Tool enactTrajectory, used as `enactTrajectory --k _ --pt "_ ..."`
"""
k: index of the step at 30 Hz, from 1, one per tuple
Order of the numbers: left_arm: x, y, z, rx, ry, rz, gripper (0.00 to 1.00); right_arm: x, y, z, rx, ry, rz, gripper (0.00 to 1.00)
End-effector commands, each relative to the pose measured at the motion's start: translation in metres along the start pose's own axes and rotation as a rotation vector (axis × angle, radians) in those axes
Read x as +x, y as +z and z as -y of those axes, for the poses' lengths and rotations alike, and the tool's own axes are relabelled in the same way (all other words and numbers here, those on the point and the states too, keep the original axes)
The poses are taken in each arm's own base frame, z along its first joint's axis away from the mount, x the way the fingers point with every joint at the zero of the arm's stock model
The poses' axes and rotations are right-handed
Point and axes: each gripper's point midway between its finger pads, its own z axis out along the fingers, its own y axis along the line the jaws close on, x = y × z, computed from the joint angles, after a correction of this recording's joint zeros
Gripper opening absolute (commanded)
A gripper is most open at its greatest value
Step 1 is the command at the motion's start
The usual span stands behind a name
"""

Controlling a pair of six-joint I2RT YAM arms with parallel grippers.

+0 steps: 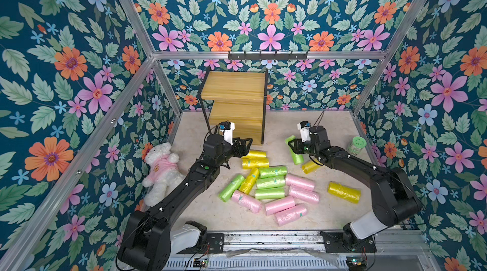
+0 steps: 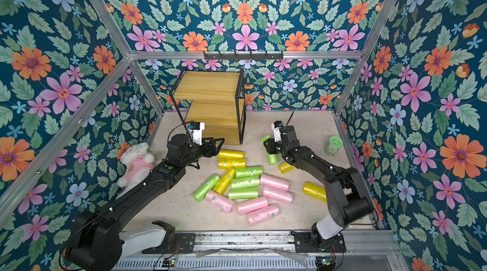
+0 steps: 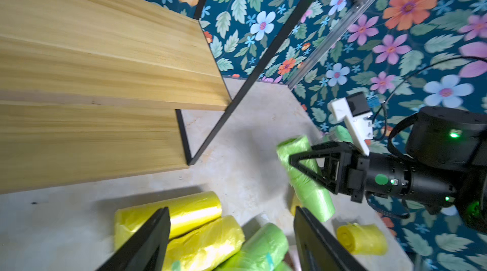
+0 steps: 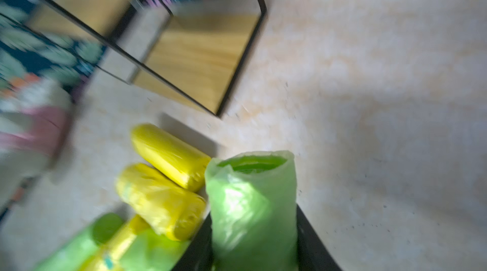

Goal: Sort the rolls of trash bags by color and place them on the shelf
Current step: Pick up the roll of trash bags from the center of the board.

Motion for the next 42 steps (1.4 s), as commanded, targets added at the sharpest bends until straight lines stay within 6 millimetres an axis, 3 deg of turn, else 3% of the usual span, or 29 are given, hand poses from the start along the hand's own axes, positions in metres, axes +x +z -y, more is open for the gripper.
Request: enactTrajectory --k 1,7,13,24,32,42 --pt "-0.026 -0.004 0.044 0.183 -0.012 0.119 0.81 -0.065 -0.04 -0.054 -0.26 0.187 0.274 0.38" --pt "-0.034 -0.001 0.092 0.367 -0.106 0.158 0.89 -0.113 -0.108 -0.111 -0.505 0.367 0.527 0.38" --pt "-0.037 0.0 0.122 0.508 -0.196 0.171 0.94 -0.135 -0.145 -0.138 -0.622 0.455 0.644 0.38" --pt "-0.047 -0.013 0.152 0.64 -0.213 0.201 0.95 -0.148 -0.147 -0.161 -0.669 0.476 0.662 0.38" --pt "-0.053 -0.006 0.165 0.669 -0.189 0.199 0.98 -0.153 -0.144 -0.183 -0.748 0.489 0.647 0.38" --pt "-0.066 -0.003 0.178 0.718 -0.163 0.241 0.7 -0.15 -0.13 -0.187 -0.777 0.518 0.622 0.38"
